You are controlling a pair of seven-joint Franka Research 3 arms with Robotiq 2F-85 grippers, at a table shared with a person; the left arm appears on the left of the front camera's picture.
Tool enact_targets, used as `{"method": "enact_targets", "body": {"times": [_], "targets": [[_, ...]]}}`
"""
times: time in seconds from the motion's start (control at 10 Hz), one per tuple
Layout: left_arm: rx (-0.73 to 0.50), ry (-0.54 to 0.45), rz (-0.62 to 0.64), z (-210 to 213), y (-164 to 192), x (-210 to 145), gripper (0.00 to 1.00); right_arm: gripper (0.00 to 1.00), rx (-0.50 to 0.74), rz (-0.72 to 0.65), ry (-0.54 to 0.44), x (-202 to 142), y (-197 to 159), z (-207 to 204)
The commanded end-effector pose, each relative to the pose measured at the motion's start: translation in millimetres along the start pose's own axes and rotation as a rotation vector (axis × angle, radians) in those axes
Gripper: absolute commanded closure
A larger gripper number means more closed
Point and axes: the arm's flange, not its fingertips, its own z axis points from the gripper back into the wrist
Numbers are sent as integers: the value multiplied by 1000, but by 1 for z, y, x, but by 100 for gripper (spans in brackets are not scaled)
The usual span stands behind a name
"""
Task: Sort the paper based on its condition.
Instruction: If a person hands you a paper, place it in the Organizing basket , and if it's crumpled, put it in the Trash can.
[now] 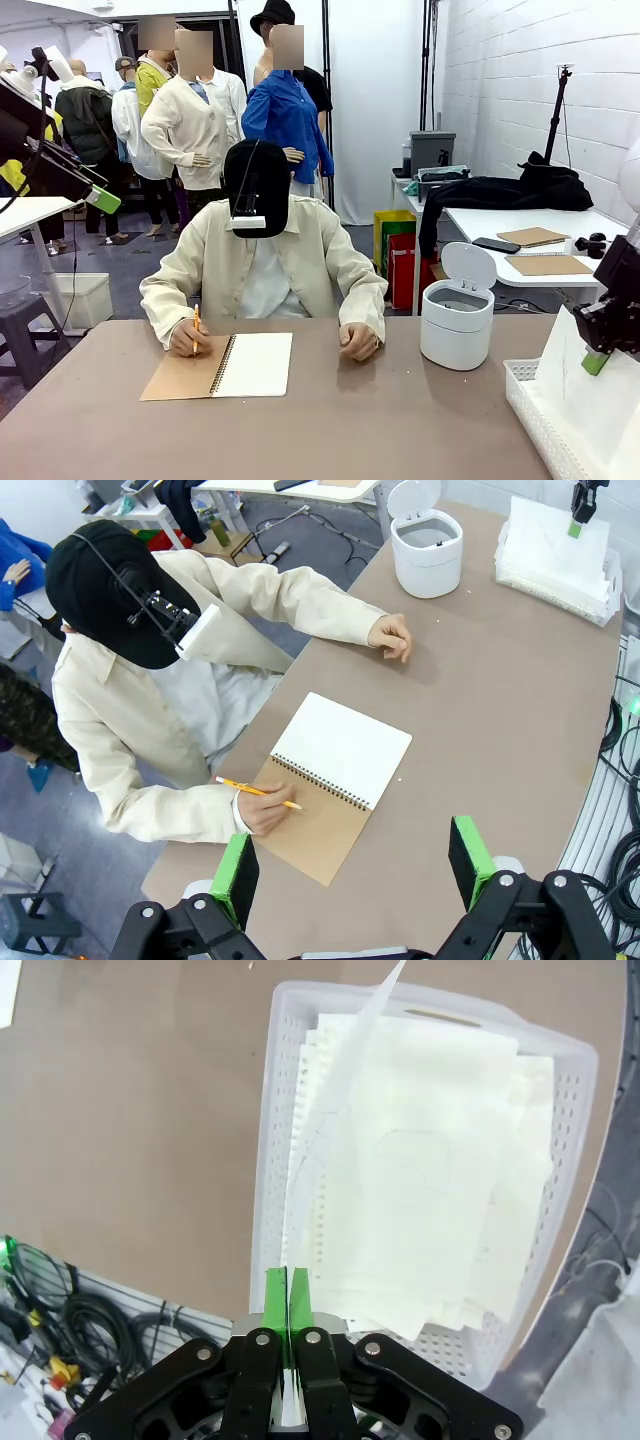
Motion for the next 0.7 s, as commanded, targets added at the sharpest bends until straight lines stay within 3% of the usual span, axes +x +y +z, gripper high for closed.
{"method": "enact_targets", "body": {"times": [0.0, 0.6], "targets": [[-2, -3, 1, 1, 1, 0, 0, 100, 30, 18, -14, -106, 7, -103], [-2, -3, 1, 1, 1, 0, 0, 100, 22, 2, -12, -122, 10, -145]]}}
